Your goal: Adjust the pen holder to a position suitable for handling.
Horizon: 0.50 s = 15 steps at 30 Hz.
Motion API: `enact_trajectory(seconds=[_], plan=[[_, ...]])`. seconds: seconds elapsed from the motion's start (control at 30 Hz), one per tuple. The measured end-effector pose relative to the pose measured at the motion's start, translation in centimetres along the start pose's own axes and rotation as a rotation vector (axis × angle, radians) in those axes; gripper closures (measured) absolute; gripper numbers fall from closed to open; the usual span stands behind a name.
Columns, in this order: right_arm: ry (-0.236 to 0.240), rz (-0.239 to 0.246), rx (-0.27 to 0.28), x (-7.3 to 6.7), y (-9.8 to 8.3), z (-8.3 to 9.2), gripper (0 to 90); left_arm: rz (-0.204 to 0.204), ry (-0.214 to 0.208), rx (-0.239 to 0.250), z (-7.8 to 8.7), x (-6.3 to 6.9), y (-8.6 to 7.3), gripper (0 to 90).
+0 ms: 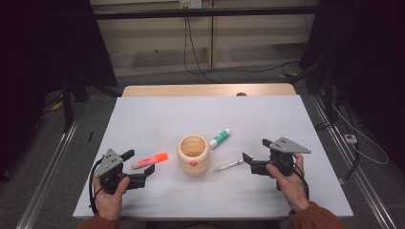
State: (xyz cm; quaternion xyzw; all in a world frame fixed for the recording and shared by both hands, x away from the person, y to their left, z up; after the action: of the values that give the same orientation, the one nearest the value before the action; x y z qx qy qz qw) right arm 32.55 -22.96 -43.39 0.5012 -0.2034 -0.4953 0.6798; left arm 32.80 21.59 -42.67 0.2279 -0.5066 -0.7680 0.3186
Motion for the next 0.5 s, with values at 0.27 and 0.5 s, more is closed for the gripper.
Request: enact_trajectory(seconds=[0.27, 0.5], plan=[[-0.046, -0.015, 0.039, 0.6, -1.9, 1.9, 8.4, -0.006, 0.0, -0.001, 0.2, 0.1, 0.0, 6.1], [-0.082, -0.012, 0.031, 1.2, -3.3, 3.4, 8.3, -0.003, 0.006, 0.001, 0.3, 0.1, 0.1, 6.1]])
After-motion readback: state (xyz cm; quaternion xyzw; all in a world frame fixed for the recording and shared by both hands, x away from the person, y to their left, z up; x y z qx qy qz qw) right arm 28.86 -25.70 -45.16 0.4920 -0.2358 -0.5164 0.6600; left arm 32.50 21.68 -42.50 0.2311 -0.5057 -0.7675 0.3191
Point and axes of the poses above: each handheld gripper's, and its own axes: z roughly backward along the jaws, y roughly out of its top, x roughly to its right, the point moved 2 cm from there along -z, roughly forward along the jaws, and after that the axes turned 8 degrees about -z, right-handed, at the moved point
